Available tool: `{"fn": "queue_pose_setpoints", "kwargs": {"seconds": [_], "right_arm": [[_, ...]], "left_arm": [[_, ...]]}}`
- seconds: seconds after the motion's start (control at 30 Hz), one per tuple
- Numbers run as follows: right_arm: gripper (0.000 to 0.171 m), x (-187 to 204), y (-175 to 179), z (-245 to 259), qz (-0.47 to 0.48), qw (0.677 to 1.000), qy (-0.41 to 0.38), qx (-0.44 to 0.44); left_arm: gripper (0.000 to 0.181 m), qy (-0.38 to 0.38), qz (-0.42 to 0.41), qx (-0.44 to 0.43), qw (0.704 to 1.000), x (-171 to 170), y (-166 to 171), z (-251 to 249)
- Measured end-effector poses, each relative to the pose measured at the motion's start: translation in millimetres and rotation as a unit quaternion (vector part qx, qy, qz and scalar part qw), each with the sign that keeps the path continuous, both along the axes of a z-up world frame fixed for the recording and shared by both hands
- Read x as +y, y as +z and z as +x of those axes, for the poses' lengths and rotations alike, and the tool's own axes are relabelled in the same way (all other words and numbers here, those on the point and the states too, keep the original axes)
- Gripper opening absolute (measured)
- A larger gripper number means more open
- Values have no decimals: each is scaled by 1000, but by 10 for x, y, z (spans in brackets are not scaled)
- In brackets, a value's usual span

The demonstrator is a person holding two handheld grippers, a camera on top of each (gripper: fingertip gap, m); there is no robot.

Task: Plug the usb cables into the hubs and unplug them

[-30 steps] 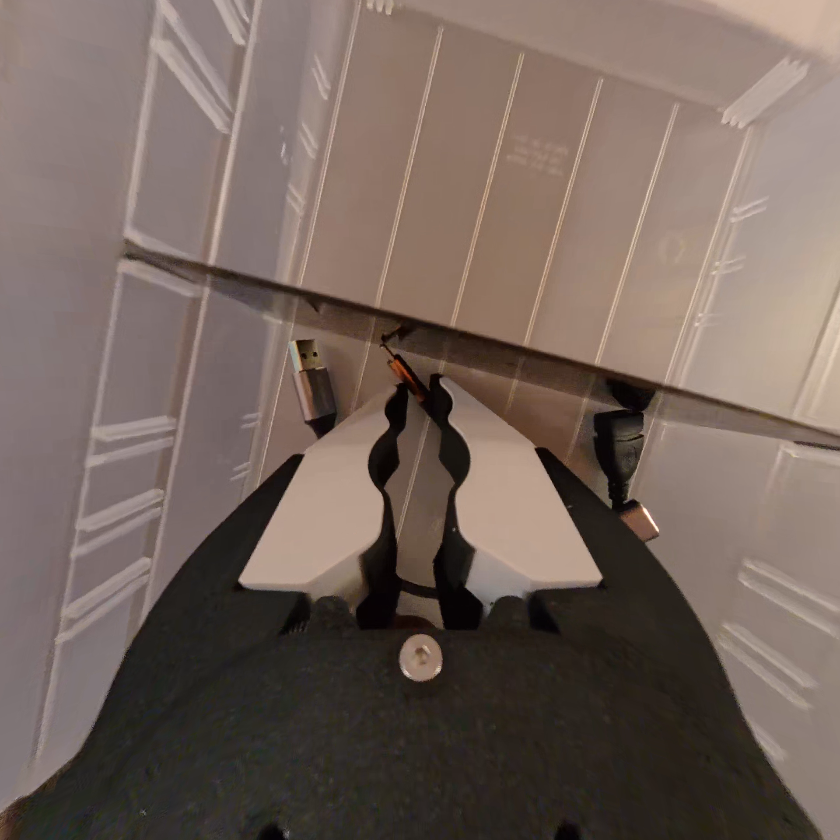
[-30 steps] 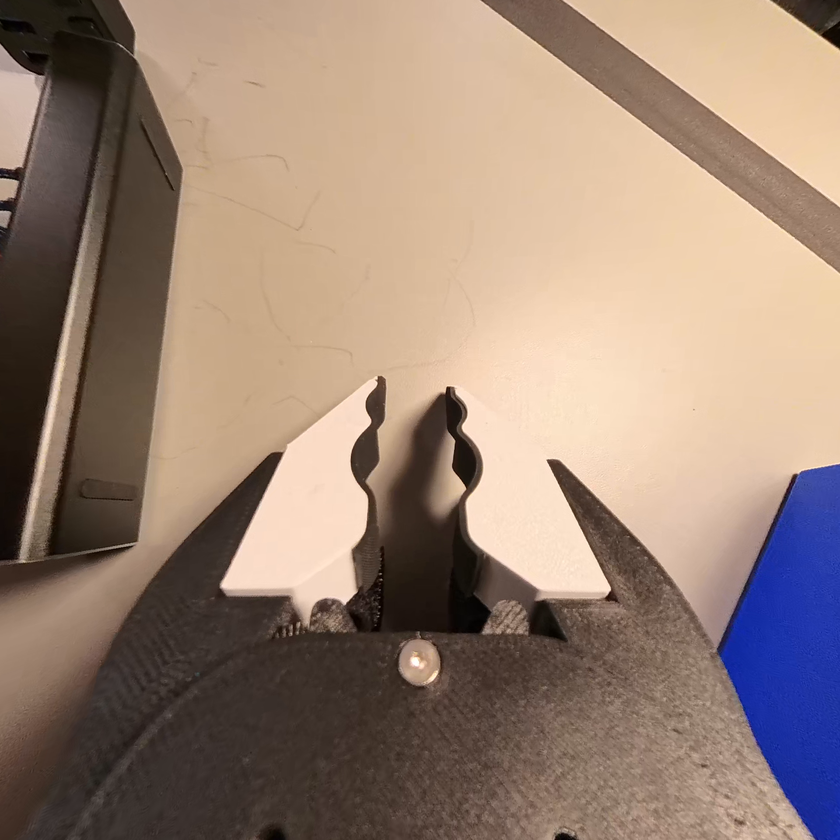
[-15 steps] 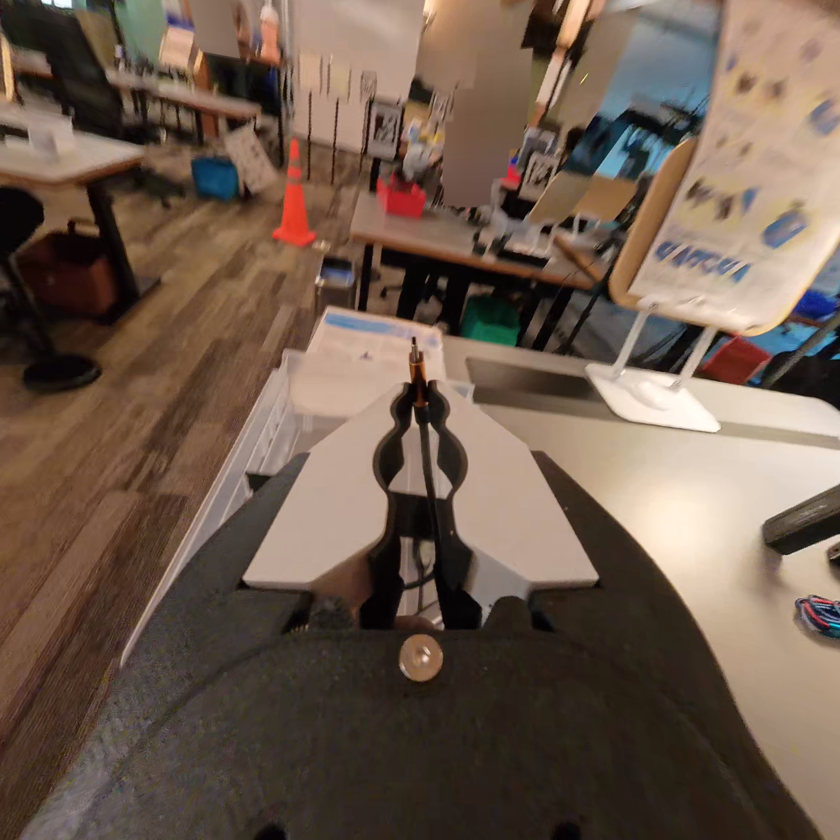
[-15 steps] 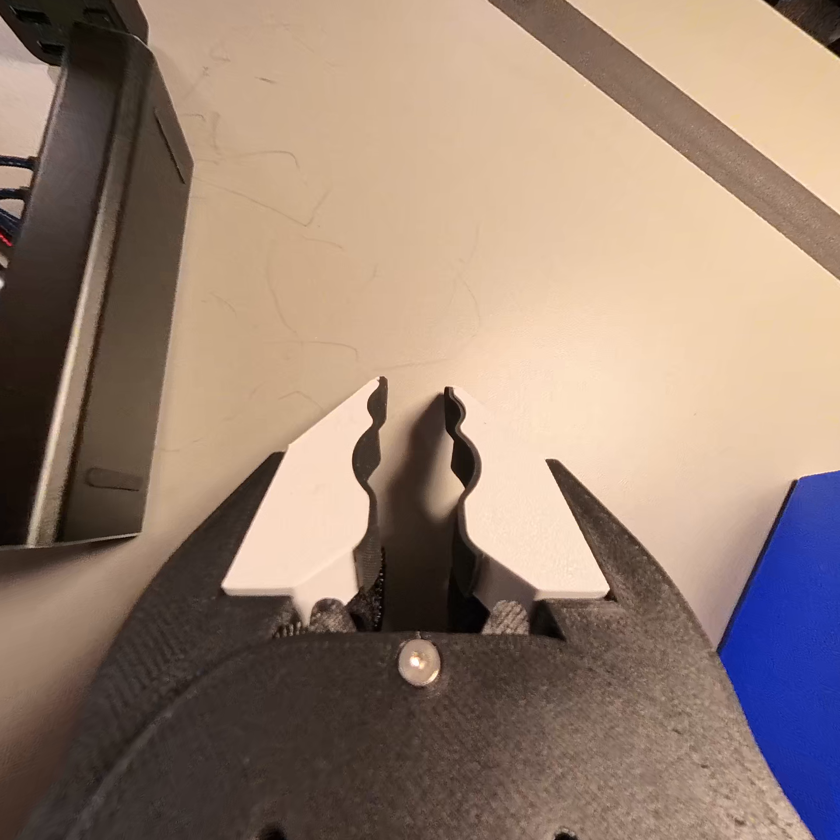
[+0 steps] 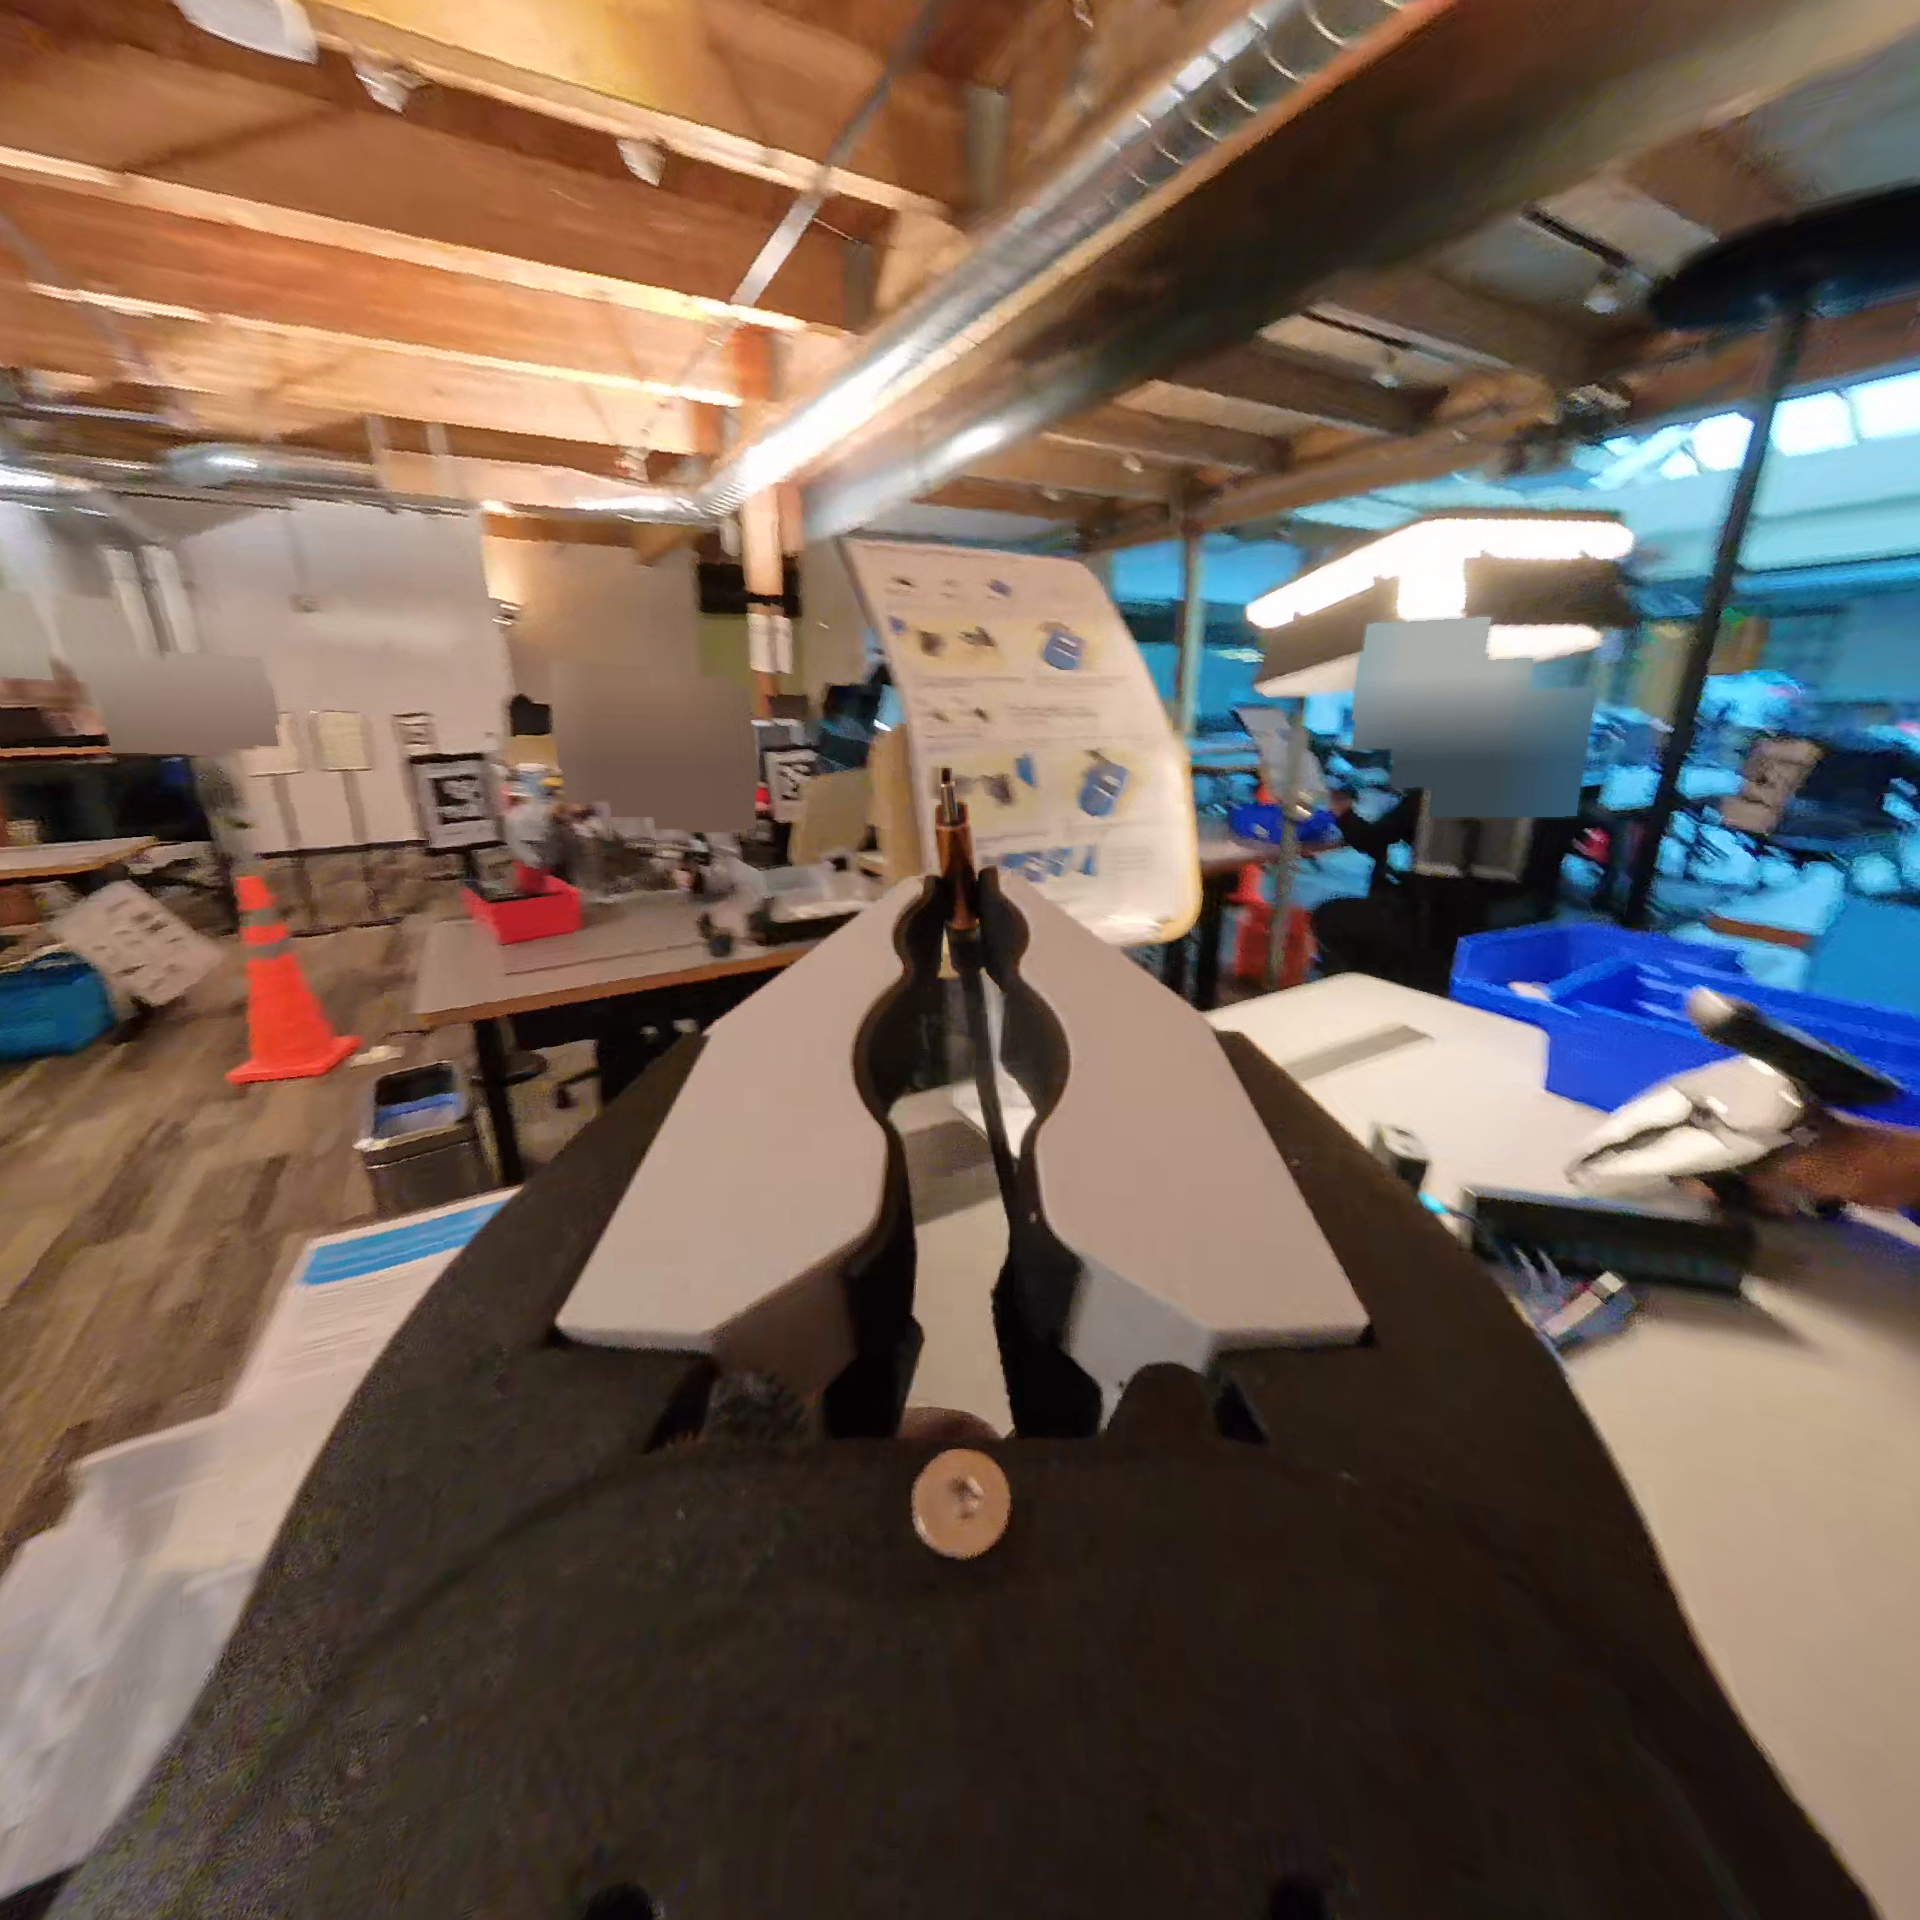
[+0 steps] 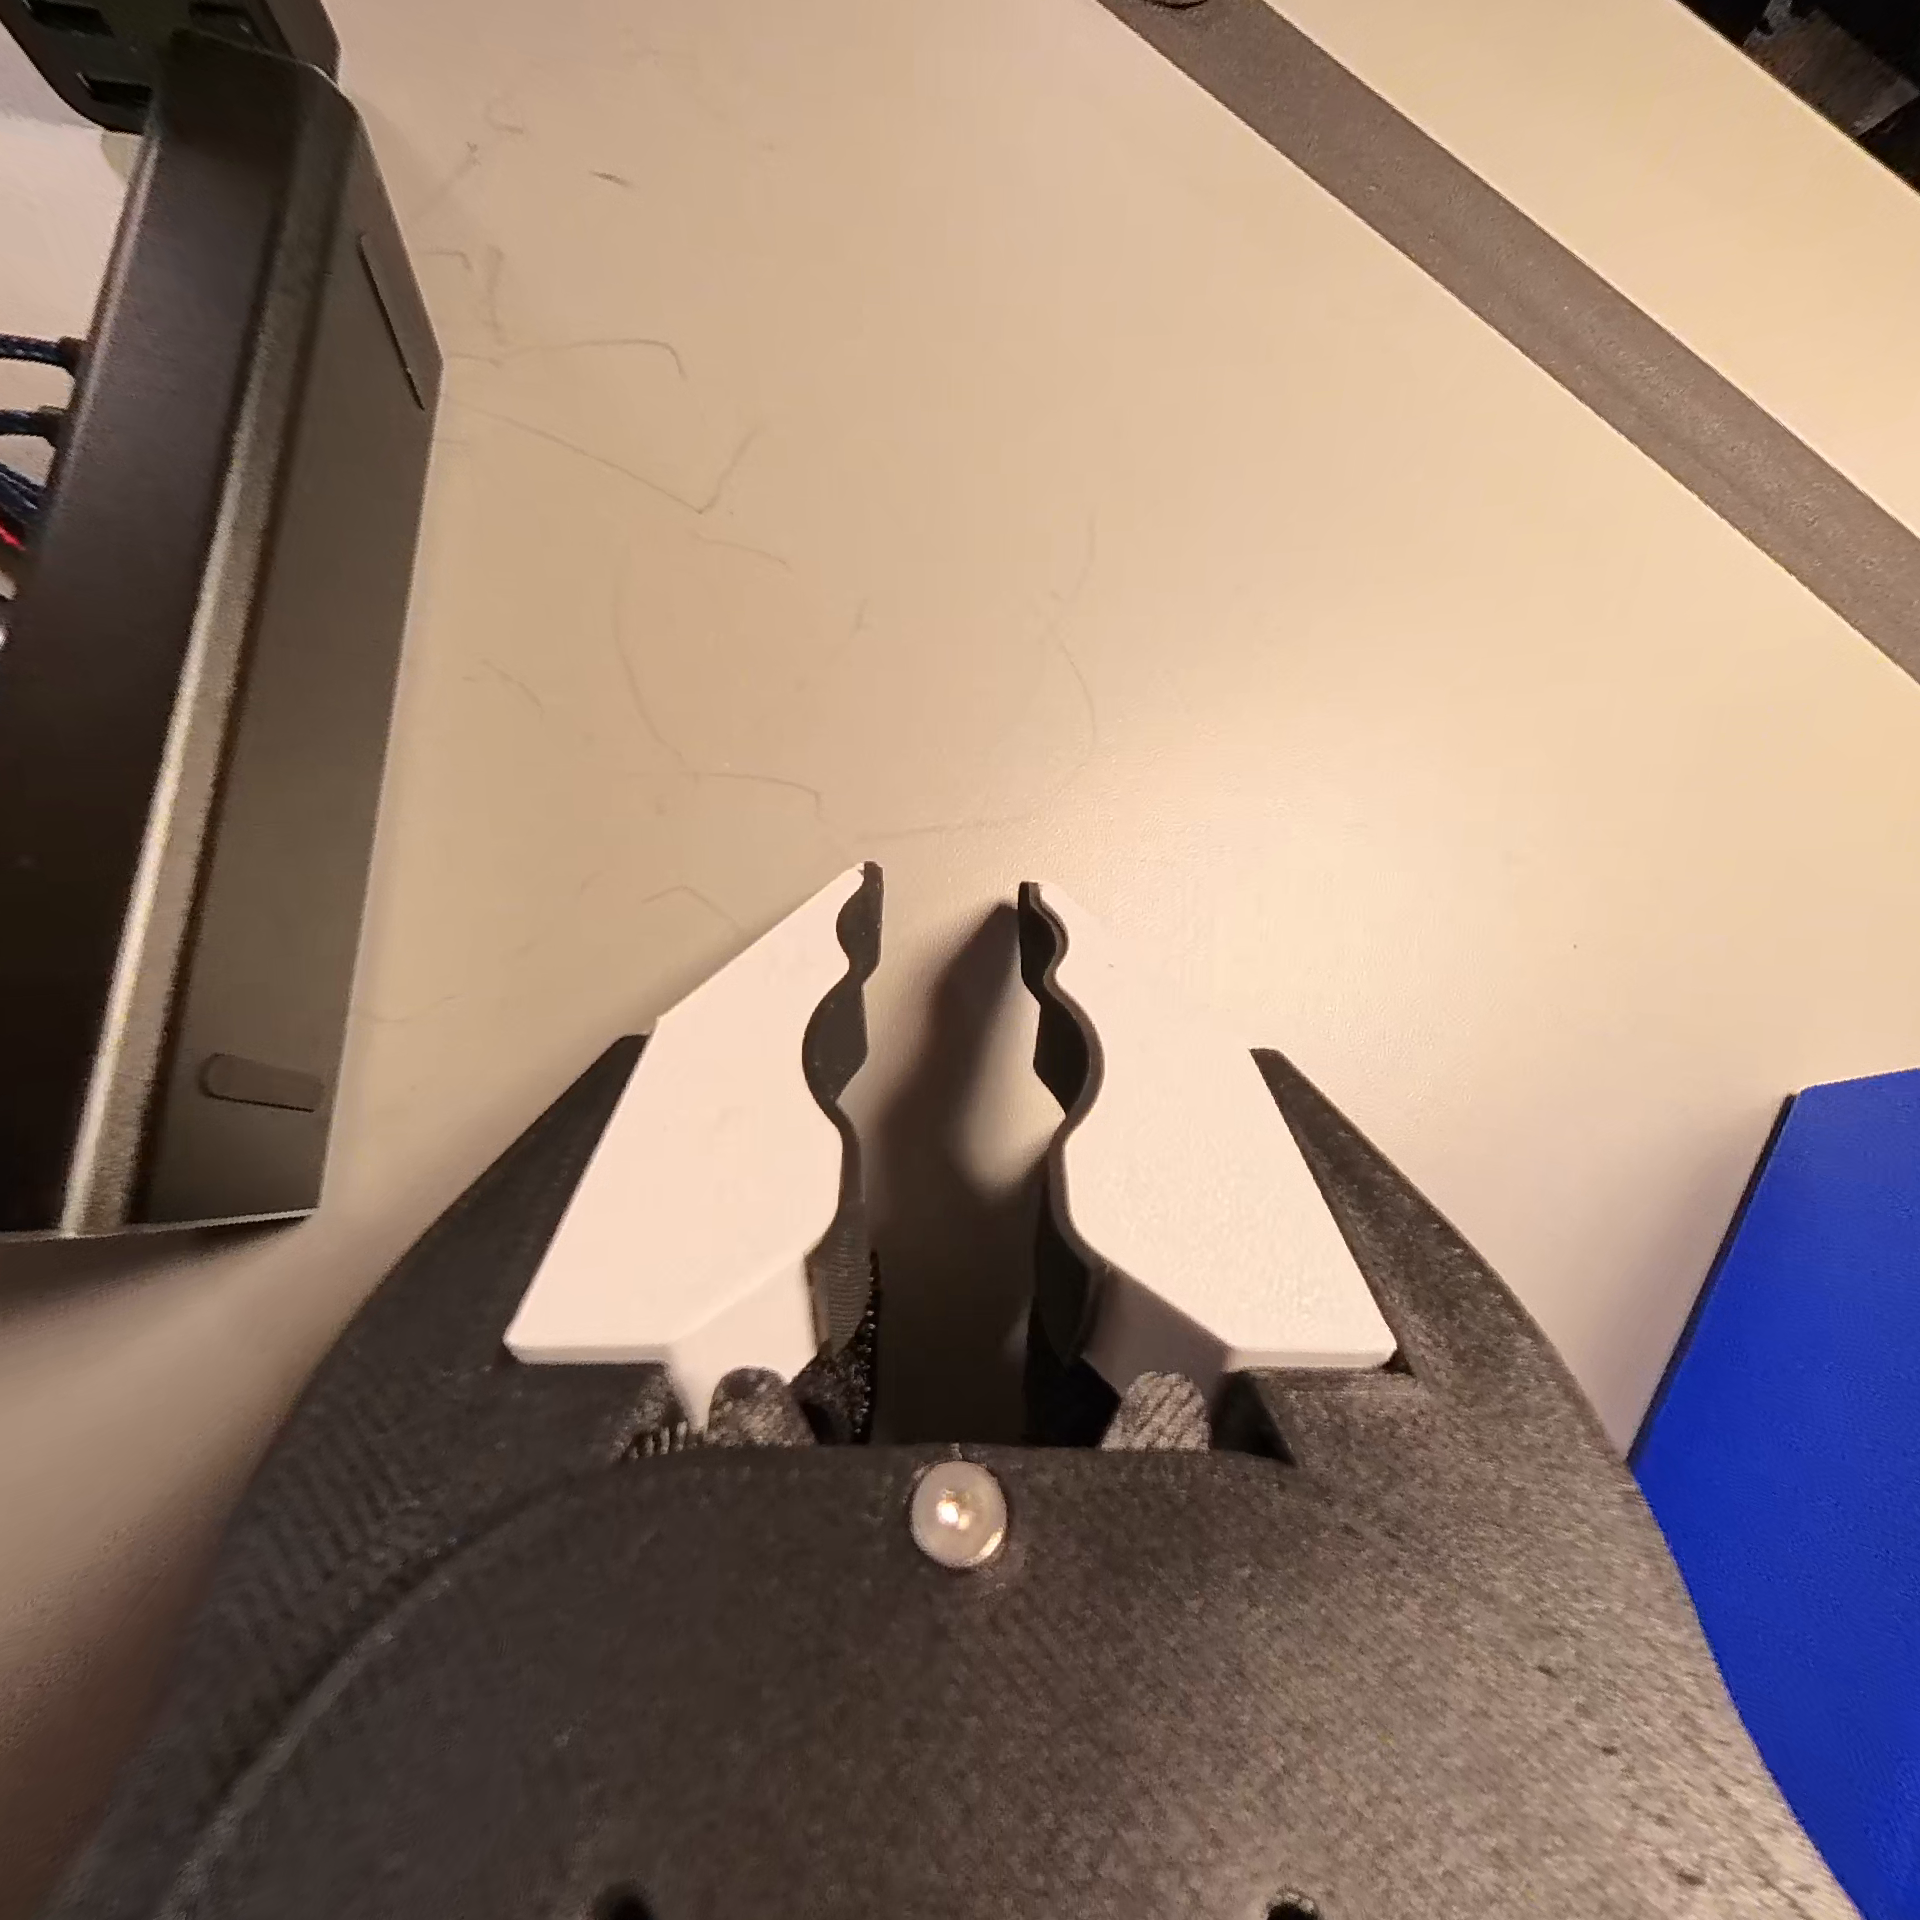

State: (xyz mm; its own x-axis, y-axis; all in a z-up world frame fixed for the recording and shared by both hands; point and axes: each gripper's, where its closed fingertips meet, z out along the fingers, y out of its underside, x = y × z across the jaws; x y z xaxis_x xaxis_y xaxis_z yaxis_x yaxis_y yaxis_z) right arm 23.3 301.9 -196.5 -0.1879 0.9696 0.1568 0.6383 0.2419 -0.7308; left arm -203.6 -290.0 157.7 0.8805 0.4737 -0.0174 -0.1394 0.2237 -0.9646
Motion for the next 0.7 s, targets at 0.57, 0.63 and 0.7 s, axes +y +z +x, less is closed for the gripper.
{"fn": "queue_pose_setpoints", "kwargs": {"seconds": [0.57, 0.63, 0.7], "right_arm": [[29, 28, 22, -9, 37, 999, -1, 12], [29, 27, 34, -10, 41, 999, 0, 16], [29, 36, 50, -10, 46, 999, 1, 21]], "left_arm": [[8, -407, -154, -211, 875, 2749, -1541, 1867], [8, -439, -152, -229, 856, 2932, -1634, 2000], [8, -458, -160, -242, 840, 3085, -1739, 2100]]}}
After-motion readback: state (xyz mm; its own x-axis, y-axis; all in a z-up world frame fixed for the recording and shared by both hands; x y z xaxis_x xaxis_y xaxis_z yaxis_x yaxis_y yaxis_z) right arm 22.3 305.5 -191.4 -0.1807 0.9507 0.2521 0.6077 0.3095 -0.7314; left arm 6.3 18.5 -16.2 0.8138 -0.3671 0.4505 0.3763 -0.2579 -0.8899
